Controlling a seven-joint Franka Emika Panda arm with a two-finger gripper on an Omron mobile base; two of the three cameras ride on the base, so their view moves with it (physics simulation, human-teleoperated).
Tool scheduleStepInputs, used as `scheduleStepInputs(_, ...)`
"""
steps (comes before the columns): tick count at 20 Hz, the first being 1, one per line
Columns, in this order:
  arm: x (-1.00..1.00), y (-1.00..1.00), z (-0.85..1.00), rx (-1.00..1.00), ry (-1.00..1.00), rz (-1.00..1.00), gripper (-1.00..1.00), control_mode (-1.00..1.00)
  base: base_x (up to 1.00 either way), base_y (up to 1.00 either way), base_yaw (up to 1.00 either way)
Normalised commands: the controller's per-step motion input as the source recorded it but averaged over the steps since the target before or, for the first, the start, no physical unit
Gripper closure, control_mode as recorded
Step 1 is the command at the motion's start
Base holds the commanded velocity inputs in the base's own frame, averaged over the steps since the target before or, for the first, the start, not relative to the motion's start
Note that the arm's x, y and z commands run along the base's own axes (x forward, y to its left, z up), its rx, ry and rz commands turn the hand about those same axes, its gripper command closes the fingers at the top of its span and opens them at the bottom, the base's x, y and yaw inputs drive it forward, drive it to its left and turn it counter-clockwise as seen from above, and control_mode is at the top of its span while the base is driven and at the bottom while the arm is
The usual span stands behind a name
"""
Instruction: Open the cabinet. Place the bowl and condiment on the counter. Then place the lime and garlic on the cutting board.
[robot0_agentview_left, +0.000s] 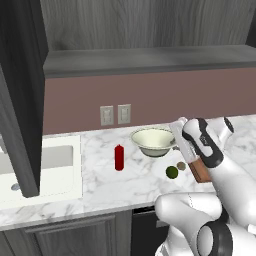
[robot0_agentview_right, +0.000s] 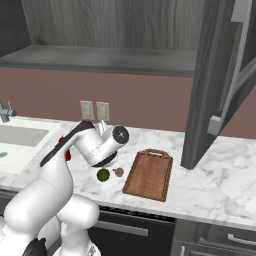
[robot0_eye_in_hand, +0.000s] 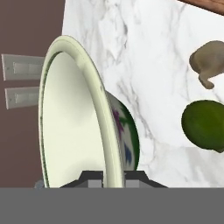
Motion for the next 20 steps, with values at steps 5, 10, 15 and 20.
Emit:
scheduleStepInputs(5,0.13,0.00,-0.20,0.00,0.00,0.00,1.00,-1.00,0.00,0.00,0.00)
scheduleStepInputs(10,0.25,0.00,-0.14,0.00,-0.01,0.00,1.00,-1.00,0.00,0.00,0.00)
scheduleStepInputs(15,0.30,0.00,-0.11,0.00,0.00,0.00,1.00,-1.00,0.00,0.00,0.00)
scheduleStepInputs(20,0.25,0.00,-0.19,0.00,0.00,0.00,1.00,-1.00,0.00,0.00,0.00)
